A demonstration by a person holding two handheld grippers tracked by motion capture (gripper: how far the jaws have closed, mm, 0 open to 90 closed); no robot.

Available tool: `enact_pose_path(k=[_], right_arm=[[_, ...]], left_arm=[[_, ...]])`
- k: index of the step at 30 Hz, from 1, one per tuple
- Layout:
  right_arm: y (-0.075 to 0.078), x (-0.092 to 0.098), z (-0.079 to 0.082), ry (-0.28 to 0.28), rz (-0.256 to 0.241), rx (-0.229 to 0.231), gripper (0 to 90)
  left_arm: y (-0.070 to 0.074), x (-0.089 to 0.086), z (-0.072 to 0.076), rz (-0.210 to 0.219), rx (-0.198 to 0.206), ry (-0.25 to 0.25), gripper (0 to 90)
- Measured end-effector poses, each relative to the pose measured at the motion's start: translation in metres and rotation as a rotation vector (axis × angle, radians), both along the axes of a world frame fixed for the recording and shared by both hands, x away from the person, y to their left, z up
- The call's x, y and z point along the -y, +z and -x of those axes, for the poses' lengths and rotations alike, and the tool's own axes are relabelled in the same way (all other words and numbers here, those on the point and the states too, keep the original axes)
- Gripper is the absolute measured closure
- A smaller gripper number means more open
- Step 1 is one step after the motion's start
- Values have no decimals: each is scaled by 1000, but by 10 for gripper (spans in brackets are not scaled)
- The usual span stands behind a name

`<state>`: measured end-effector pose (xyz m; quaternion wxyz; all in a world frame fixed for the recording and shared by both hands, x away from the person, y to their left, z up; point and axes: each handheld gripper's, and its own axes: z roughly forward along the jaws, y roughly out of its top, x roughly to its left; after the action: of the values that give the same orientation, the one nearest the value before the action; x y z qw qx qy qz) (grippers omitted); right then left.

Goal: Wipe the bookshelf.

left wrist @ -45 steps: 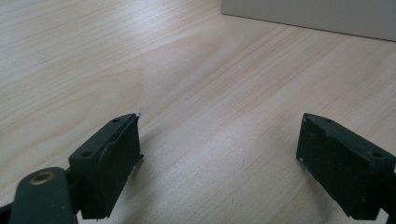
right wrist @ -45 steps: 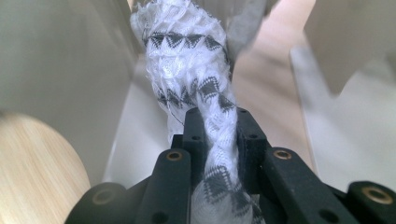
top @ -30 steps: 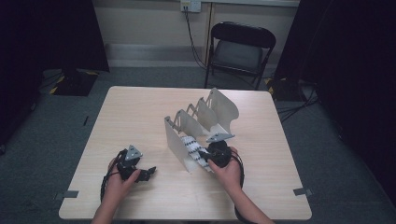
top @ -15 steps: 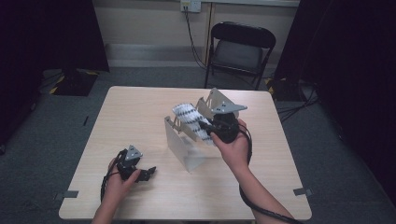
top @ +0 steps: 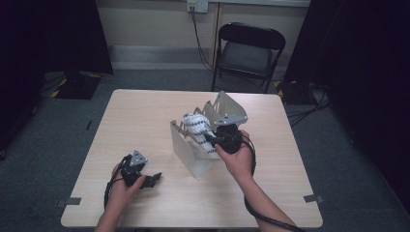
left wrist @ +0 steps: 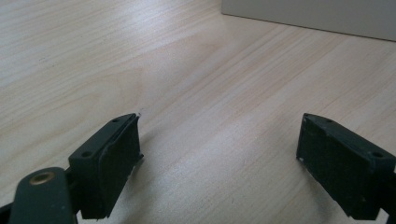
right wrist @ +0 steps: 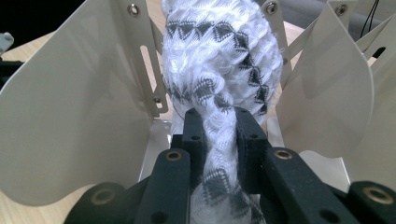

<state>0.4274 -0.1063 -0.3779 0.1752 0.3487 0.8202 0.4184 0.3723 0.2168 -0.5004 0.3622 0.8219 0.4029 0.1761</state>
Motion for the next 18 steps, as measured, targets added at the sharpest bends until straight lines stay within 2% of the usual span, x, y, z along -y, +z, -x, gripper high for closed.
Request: enact_pose_path(k=[7,11,18], right_arm=[[8,-2,4,8,11,23,776],[10,-7,6,19,13,20,775],[-12,-11,8,22,27,-9,776]], left_arm=[[0,0,0,0,0,0,133],[0,0,0,-2,1,0,133],[0,0,0,-2,1,0,133]])
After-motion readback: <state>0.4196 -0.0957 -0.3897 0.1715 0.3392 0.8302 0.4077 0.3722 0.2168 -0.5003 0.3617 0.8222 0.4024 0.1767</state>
